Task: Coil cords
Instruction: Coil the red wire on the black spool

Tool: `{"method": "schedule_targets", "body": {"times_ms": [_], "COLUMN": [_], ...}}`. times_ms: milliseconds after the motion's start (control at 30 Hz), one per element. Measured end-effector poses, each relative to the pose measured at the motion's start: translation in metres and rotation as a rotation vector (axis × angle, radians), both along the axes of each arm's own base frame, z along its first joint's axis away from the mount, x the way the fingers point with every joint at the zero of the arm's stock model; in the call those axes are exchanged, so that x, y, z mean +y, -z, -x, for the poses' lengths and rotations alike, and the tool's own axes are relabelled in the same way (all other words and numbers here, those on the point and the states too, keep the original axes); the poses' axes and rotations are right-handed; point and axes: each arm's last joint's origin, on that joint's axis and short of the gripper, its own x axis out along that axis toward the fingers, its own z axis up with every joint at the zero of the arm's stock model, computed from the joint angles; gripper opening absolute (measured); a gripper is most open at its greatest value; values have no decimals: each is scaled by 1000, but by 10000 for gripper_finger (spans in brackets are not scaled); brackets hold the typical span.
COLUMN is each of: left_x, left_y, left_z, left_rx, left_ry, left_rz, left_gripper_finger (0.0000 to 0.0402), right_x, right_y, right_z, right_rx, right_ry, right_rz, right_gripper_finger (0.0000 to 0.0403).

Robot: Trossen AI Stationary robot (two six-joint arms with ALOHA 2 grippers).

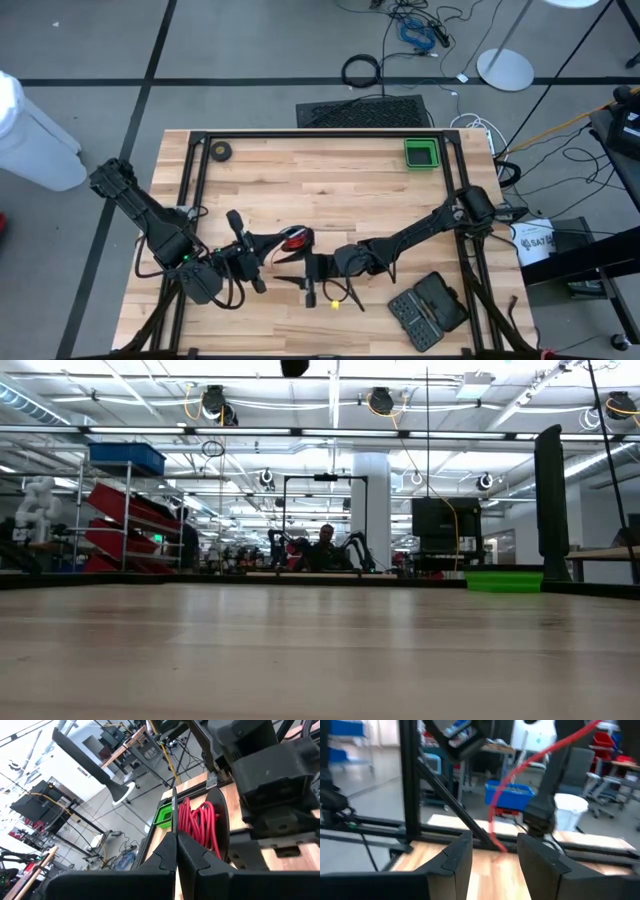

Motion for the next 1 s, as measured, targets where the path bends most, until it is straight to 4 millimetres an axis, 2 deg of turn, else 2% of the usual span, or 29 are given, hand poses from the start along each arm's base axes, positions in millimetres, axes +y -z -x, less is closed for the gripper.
{"method": "schedule_targets", "body": {"times_ms": [767,1000], "left_x": [0,0], "left_y": [0,0], "left_z": [0,0], "left_rx": [-1,-1], "left_ry": [-2,-2], "left_rz": [-1,0], "left_gripper_finger": [2,2], "right_x": [-7,-8], "right_y": [-1,-1], "right_z": [-4,-5], "right_rx": [-33,-33], "right_ry": [-62,-65], "right_rz": [-27,-25], "right_gripper_finger": [141,104]}}
